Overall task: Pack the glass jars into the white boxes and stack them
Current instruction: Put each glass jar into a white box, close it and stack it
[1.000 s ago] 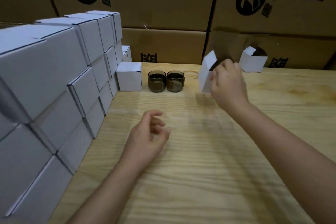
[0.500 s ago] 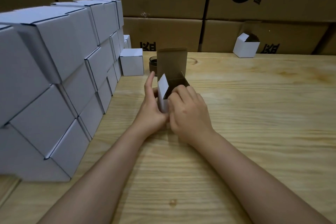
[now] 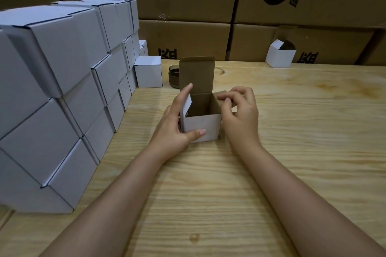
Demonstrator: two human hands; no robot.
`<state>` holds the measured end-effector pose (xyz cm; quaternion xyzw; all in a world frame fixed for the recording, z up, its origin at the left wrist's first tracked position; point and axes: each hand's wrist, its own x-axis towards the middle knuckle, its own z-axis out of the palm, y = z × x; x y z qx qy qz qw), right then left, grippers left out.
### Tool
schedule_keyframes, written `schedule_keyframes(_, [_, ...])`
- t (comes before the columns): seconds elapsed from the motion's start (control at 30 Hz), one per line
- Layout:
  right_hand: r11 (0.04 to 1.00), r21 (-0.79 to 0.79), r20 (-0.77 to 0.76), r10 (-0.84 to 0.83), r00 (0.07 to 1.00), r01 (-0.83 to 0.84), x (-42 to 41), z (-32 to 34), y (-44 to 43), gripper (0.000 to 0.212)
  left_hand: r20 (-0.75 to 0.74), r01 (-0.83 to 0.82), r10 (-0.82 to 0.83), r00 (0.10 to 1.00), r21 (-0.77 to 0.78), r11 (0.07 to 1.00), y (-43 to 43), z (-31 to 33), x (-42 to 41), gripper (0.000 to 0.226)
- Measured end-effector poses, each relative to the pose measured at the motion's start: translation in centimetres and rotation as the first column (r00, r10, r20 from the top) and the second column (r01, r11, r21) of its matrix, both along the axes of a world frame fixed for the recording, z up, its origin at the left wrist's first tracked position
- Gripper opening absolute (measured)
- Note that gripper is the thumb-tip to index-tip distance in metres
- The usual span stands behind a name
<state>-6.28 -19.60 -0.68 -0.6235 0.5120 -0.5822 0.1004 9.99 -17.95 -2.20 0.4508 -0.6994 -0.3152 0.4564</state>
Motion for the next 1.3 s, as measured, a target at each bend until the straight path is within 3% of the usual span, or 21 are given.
schedule_keyframes(0.2, [0.978, 0.078, 0.096, 0.185, 0.978, -0.193, -0.8, -0.1, -0.3, 0.02, -0.023, -0.048, 0.048, 0.999, -0.001, 0.999, 0.0, -0.1, 0.1, 0.099])
schedule_keyframes(0.37, [0.899, 0.216, 0.151, 0.355, 0.923, -0.381, -1.5, 1.0, -0.4, 0.045, -0.092, -0.023, 0.027, 0.995, 0.048, 0.999, -0.4, -0.9, 0.2, 0.096])
schedule_keyframes(0.47, [0.865, 0.272, 0.247, 0.361, 0.899, -0.422, -1.7, 1.3, -0.6, 0.045, -0.099, -0.007, 0.014, 0.995, 0.073, 0.997, -0.5, -1.1, 0.2, 0.095])
schedule_keyframes(0.67, [0.816, 0.379, 0.3, 0.338, 0.892, -0.437, -1.7, 2.2, -0.8, 0.043, -0.109, -0.004, 0.015, 0.994, 0.1, 0.995, -0.2, -0.8, 0.2, 0.093])
schedule_keyframes(0.8, [0.654, 0.479, 0.393, 0.437, 0.809, -0.586, -3.5, 4.3, -2.2, 0.04, -0.093, -0.062, 0.072, 0.993, 0.103, 0.993, -0.1, -0.6, 0.0, 0.091])
schedule_keyframes(0.83, [0.645, 0.448, 0.47, 0.419, 0.777, -0.619, -3.8, 4.8, -3.0, 0.037, -0.09, -0.096, 0.104, 0.99, 0.098, 0.991, -0.2, -0.6, 0.0, 0.091])
schedule_keyframes(0.9, [0.747, 0.412, 0.53, 0.269, 0.804, -0.522, -3.8, 5.3, -5.7, 0.029, -0.089, -0.167, 0.176, 0.98, 0.096, 0.981, -0.3, -0.7, 0.0, 0.092])
schedule_keyframes(0.97, [0.842, 0.487, 0.306, 0.082, 0.948, -0.23, -3.0, 4.7, -9.1, 0.028, -0.1, -0.234, 0.244, 0.965, 0.1, 0.967, -0.5, -0.8, 0.1, 0.093])
schedule_keyframes(1.03, [0.863, 0.501, -0.021, 0.087, 0.996, -0.065, -1.6, 3.6, -12.1, 0.035, -0.127, -0.299, 0.311, 0.942, 0.102, 0.949, -0.8, -1.0, 0.1, 0.094])
schedule_keyframes(1.13, [0.876, 0.482, -0.325, 0.167, 0.931, 0.011, 1.2, 2.4, -15.5, 0.048, -0.166, -0.371, 0.387, 0.907, 0.115, 0.921, -1.1, -1.2, 0.3, 0.094])
schedule_keyframes(1.3, [0.877, 0.467, -0.511, 0.163, 0.844, 0.113, 3.6, 1.5, -18.6, 0.039, -0.175, -0.389, 0.405, 0.898, 0.116, 0.914, -1.3, -1.6, 0.5, 0.095])
